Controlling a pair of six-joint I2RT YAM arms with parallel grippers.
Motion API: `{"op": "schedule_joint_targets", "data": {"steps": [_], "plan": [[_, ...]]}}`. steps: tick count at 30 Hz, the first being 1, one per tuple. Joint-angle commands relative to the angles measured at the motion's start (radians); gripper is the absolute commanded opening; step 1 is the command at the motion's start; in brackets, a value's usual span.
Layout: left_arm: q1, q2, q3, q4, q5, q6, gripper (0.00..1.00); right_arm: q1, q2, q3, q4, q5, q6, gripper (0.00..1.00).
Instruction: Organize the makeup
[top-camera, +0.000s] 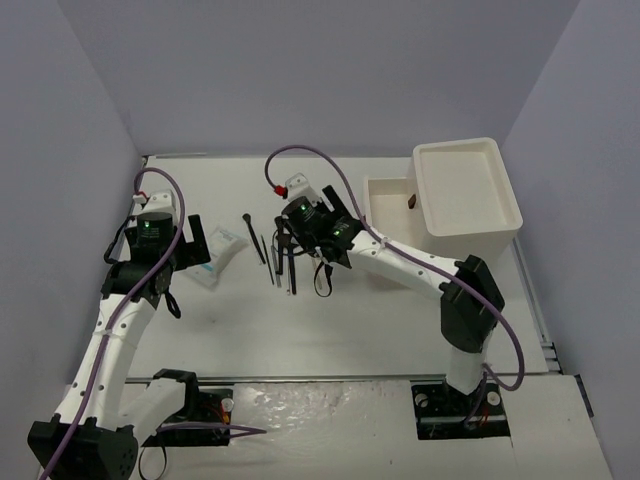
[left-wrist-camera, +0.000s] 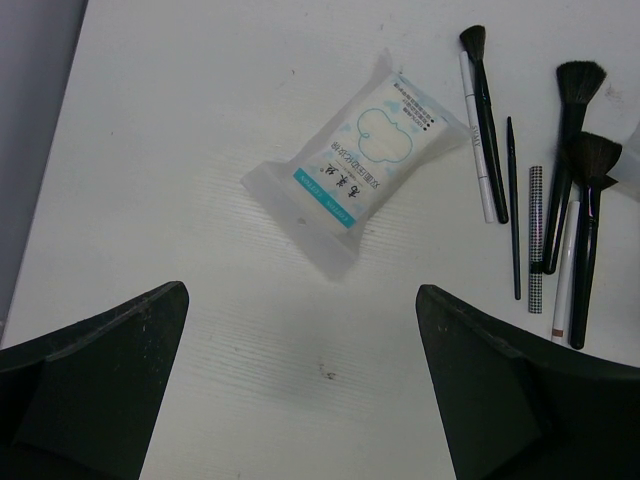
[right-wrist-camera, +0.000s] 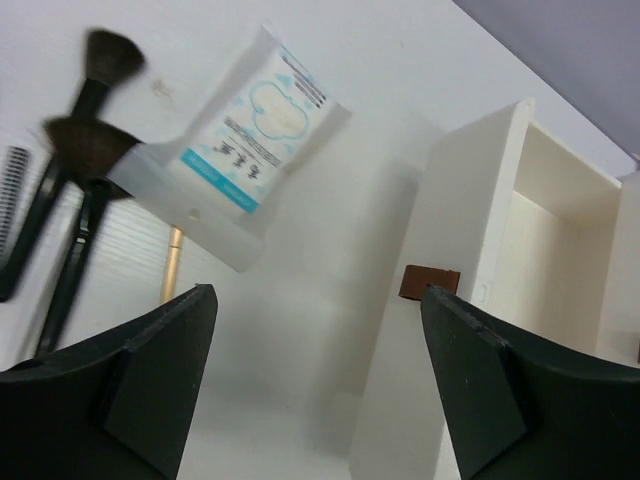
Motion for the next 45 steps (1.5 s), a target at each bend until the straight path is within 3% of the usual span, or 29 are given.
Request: {"op": "schedule_joint_targets", "data": {"steps": [1, 7, 19, 34, 37, 42, 45], "plan": [[0.012, 0.004, 0.018, 0.054, 0.006, -0.009, 0.97, -0.003, -0.117, 0.04, 0.011, -0.221, 0.218, 0.83], [0.012, 0.008, 0.018, 0.053, 0.006, -0.006, 0.97, -0.008, -0.073, -0.008, 0.025, -0.342, 0.365, 0.83], [0.011, 0.013, 0.016, 0.053, 0.0, -0.005, 0.97, -0.067, 0.047, -0.101, 0.127, -0.412, 0.446, 0.53], [0.012, 0.014, 0.015, 0.052, -0.003, -0.003, 0.97, -0.095, 0.175, -0.167, 0.241, -0.453, 0.47, 0.34], [0.012, 0.014, 0.015, 0.05, -0.004, -0.004, 0.97, -0.095, 0.193, -0.178, 0.246, -0.451, 0.473, 0.28], [0.013, 0.014, 0.017, 0.049, -0.01, -0.002, 0.97, -0.091, 0.177, -0.225, 0.248, -0.436, 0.479, 0.06], [0.013, 0.013, 0.017, 0.049, -0.011, -0.003, 0.97, -0.084, 0.137, -0.274, 0.246, -0.436, 0.487, 0.01]]}}
